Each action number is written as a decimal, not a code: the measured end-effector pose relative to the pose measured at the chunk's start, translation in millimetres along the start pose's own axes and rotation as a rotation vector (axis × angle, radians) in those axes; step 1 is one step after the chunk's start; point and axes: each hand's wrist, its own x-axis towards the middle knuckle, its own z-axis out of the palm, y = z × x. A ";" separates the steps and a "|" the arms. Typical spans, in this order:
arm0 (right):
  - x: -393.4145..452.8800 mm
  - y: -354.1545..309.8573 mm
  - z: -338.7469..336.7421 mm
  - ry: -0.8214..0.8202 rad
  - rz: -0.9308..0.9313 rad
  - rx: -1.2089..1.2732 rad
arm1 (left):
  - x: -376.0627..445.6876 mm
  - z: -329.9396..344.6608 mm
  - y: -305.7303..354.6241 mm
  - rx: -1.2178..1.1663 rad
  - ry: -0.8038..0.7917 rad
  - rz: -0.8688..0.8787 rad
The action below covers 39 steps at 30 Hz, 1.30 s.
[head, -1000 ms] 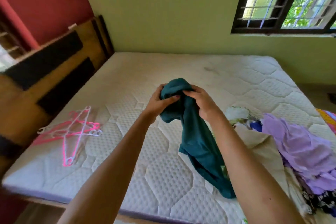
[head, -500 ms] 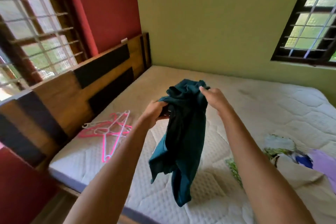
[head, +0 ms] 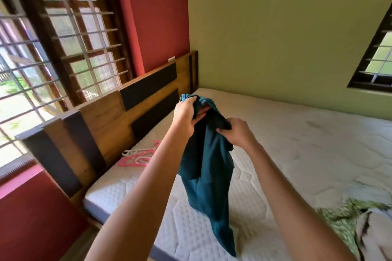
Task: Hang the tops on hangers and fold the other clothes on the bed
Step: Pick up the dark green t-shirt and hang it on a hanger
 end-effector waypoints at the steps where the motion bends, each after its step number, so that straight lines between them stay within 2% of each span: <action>1: 0.9 -4.8 -2.6 0.014 0.022 0.064 | 2.8 -8.1 1.7 0.088 0.018 0.045; 2: 1.4 -10.8 -5.0 0.044 0.026 0.144 | 3.6 -16.2 3.7 0.163 0.014 0.061; 4: -1.4 -22.7 -8.4 0.050 -0.050 0.231 | 2.4 -27.5 1.0 0.275 -0.067 -0.072; 5: -5.6 -31.1 -8.2 -0.016 -0.129 0.235 | 1.4 -30.2 -3.3 0.302 -0.122 -0.177; 7: -11.9 -42.1 -2.4 -0.273 -0.226 0.186 | 1.0 -33.0 -14.4 0.340 -0.161 -0.293; 9: -13.0 -40.2 2.9 -0.552 -0.205 0.153 | 8.0 -34.9 -21.9 0.372 -0.119 -0.281; 10: -11.5 -36.3 3.1 -0.627 -0.161 0.197 | 8.8 -35.8 -21.8 0.377 -0.130 -0.268; 11: -9.8 -33.0 1.6 -0.625 -0.128 0.281 | 7.4 -36.2 -19.6 0.393 -0.157 -0.239; 12: -7.3 -31.1 -1.6 -0.531 -0.104 0.375 | 4.0 -35.6 -14.6 0.418 -0.188 -0.184; 13: -4.4 -28.3 -5.1 -0.350 -0.093 0.435 | -1.3 -34.1 -8.1 0.477 -0.223 -0.114; 15: 5.2 -25.1 -13.9 0.004 -0.187 0.382 | -11.0 -31.6 6.5 0.704 -0.290 0.036; 16: 8.3 -26.1 -17.6 0.026 -0.261 0.334 | -13.3 -30.6 13.0 0.843 -0.314 0.108; 17: 10.0 -28.4 -20.4 -0.061 -0.316 0.319 | -15.5 -29.1 19.0 0.979 -0.337 0.189; 19: 10.2 -33.3 -25.4 -0.306 -0.311 0.362 | -19.5 -26.8 25.8 1.159 -0.360 0.352; 20: 10.8 -33.8 -26.3 -0.321 -0.318 0.374 | -20.9 -26.2 28.7 1.213 -0.356 0.429; 21: 11.8 -33.1 -26.6 -0.245 -0.349 0.360 | -22.1 -24.6 30.8 1.265 -0.342 0.504; 23: 12.4 -30.9 -30.7 0.011 -0.438 0.216 | -23.2 -22.6 32.3 1.373 -0.262 0.623; 26: 11.1 -30.2 -33.8 0.261 -0.505 -0.127 | -24.3 -26.6 28.8 1.538 0.030 0.734; 29: 12.0 -26.4 -38.1 0.360 -0.469 -0.224 | -21.6 -46.4 24.4 1.613 0.382 0.729; 31: 16.1 -16.6 -42.9 0.389 -0.405 -0.208 | -22.0 -65.3 28.9 1.528 0.500 0.630; 34: 23.4 -4.2 -44.0 0.409 -0.313 -0.164 | -24.8 -86.5 46.1 1.373 0.540 0.507; 36: 27.0 -2.9 -37.6 0.411 -0.266 -0.131 | -23.4 -94.5 57.5 1.300 0.561 0.486; 39: 35.8 -1.9 -25.0 0.326 -0.196 -0.022 | -14.4 -105.7 60.4 1.309 0.611 0.428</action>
